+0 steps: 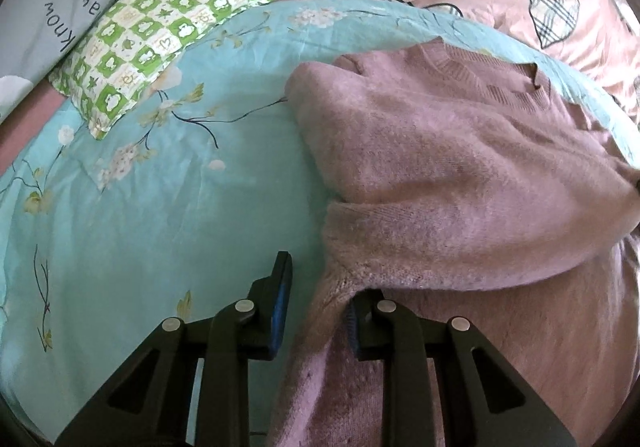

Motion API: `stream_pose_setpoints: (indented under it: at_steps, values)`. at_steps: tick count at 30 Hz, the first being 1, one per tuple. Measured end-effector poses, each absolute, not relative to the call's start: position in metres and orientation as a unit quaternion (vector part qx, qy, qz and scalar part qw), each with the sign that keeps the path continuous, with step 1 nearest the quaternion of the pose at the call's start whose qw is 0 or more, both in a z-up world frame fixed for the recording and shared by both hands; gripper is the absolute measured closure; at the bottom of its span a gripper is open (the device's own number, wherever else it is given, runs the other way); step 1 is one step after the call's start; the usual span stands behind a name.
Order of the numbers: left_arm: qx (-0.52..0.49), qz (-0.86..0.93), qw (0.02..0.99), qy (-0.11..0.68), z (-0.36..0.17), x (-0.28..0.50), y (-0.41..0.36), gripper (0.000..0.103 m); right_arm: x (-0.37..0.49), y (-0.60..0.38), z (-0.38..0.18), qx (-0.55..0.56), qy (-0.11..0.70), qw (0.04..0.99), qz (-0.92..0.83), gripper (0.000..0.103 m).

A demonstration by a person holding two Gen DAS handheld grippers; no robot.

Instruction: Fold small clothes

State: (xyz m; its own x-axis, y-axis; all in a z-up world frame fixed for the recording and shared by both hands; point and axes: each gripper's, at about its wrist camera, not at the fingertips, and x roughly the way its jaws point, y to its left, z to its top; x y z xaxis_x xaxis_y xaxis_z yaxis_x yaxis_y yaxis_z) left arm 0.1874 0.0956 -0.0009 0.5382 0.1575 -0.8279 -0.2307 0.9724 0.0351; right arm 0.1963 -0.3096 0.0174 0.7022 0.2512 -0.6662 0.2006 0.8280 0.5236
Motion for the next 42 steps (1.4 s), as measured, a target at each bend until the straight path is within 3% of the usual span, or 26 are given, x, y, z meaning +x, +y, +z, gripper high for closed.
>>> stream_pose_setpoints:
  at_steps: [4, 6, 8, 10, 12, 15, 21, 22, 23, 24, 25, 26, 31, 38, 42]
  values:
    - [-0.057, 0.052, 0.872, 0.483, 0.005, 0.174, 0.103, 0.070, 0.190, -0.314, 0.003, 0.289, 0.417, 0.862, 0.014, 0.086]
    - [-0.076, 0.014, 0.870, 0.488, 0.011, 0.163, 0.112, 0.053, 0.183, -0.315, 0.006, 0.288, 0.410, 0.865, 0.021, 0.068]
    - [-0.099, -0.010, 0.870, 0.483, 0.021, 0.156, 0.125, 0.052, 0.176, -0.315, 0.016, 0.271, 0.402, 0.874, 0.021, 0.063]
    - [-0.134, -0.025, 0.871, 0.472, 0.034, 0.160, 0.143, 0.047, 0.168, -0.318, 0.027, 0.249, 0.390, 0.887, 0.004, 0.062]
    - [-0.165, -0.029, 0.866, 0.471, 0.040, 0.176, 0.157, 0.035, 0.159, -0.322, 0.039, 0.243, 0.363, 0.900, 0.001, 0.062]
    - [-0.196, -0.037, 0.855, 0.479, 0.037, 0.220, 0.170, 0.029, 0.167, -0.315, 0.048, 0.233, 0.356, 0.905, 0.027, 0.062]
    - [-0.234, -0.051, 0.814, 0.529, 0.003, 0.296, 0.167, 0.028, 0.195, -0.295, 0.047, 0.209, 0.372, 0.902, 0.063, 0.062]
    - [-0.228, -0.049, 0.816, 0.530, 0.001, 0.300, 0.164, 0.029, 0.196, -0.293, 0.047, 0.206, 0.373, 0.902, 0.068, 0.062]
    - [-0.217, -0.048, 0.822, 0.524, 0.000, 0.303, 0.159, 0.036, 0.198, -0.290, 0.046, 0.202, 0.374, 0.902, 0.074, 0.062]
    - [-0.202, -0.047, 0.833, 0.512, 0.003, 0.305, 0.153, 0.067, 0.199, -0.286, 0.045, 0.196, 0.376, 0.902, 0.082, 0.062]
    - [-0.194, -0.051, 0.839, 0.506, 0.004, 0.307, 0.150, 0.087, 0.201, -0.283, 0.043, 0.191, 0.379, 0.901, 0.088, 0.061]
    - [-0.189, -0.050, 0.844, 0.499, 0.006, 0.306, 0.150, 0.093, 0.203, -0.279, 0.041, 0.187, 0.382, 0.900, 0.094, 0.061]
    - [-0.182, -0.017, 0.891, 0.416, 0.039, 0.295, 0.170, 0.098, 0.217, -0.263, 0.030, 0.153, 0.402, 0.894, 0.123, 0.061]
    - [-0.136, 0.016, 0.881, 0.453, -0.002, 0.315, 0.172, 0.097, 0.256, -0.269, -0.002, 0.101, 0.447, 0.888, 0.033, 0.062]
    - [-0.142, 0.020, 0.880, 0.453, 0.003, 0.307, 0.180, 0.086, 0.250, -0.271, 0.010, 0.108, 0.434, 0.894, 0.033, 0.061]
